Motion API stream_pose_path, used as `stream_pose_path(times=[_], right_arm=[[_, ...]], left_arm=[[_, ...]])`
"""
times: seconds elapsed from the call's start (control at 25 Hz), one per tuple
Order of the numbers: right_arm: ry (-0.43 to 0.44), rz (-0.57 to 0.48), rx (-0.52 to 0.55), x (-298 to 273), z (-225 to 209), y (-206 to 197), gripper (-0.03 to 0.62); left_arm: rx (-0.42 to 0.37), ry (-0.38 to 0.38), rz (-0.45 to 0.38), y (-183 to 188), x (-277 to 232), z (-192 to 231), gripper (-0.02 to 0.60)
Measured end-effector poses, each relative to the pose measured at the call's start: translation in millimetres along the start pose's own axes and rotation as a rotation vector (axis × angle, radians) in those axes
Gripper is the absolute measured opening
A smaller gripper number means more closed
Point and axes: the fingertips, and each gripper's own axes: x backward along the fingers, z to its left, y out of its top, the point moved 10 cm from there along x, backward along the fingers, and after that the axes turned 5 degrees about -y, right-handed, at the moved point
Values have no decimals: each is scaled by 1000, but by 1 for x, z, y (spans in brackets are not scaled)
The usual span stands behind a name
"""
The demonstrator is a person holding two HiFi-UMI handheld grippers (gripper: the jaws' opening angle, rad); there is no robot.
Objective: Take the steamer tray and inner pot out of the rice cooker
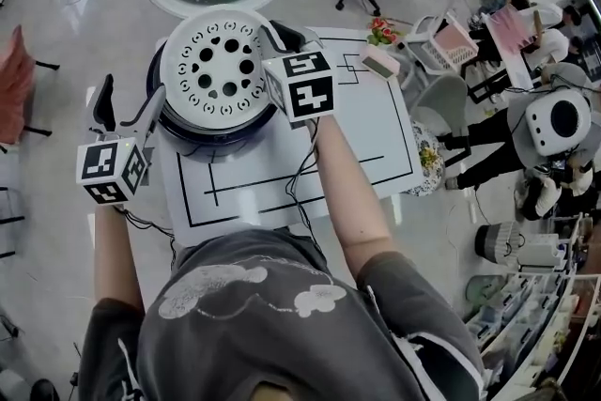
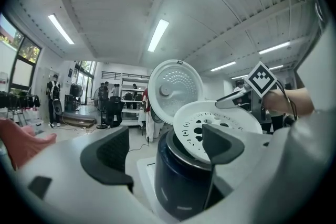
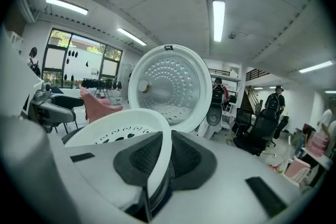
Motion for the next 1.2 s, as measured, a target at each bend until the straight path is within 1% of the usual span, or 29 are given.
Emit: stream_pose_path(times=[0.12, 0.24, 0.36, 0.56, 0.72, 0.96, 1.2], right_arm=[[16, -48, -19, 5, -9, 5, 64], [37, -95, -67, 11, -17, 13, 57], [65, -115, -63, 15, -20, 17, 57], [96, -185, -44, 30, -25, 25, 55], [112, -239, -67, 47, -32, 41, 55], [96, -312, -88, 83, -59, 45, 55], [23, -352, -112, 129, -102, 34, 55]], left_arm=[[-7, 26, -10, 6, -1, -10, 428], [-22, 37, -9, 9, 2, -22, 428], [-41, 49, -4, 12, 6, -35, 428], [-52, 77, -5, 20, 11, -54, 428], [-63, 82, -6, 33, 14, -63, 428], [-74, 54, -20, 35, 1, -89, 428], [-93, -19, -39, 41, -21, -129, 428]])
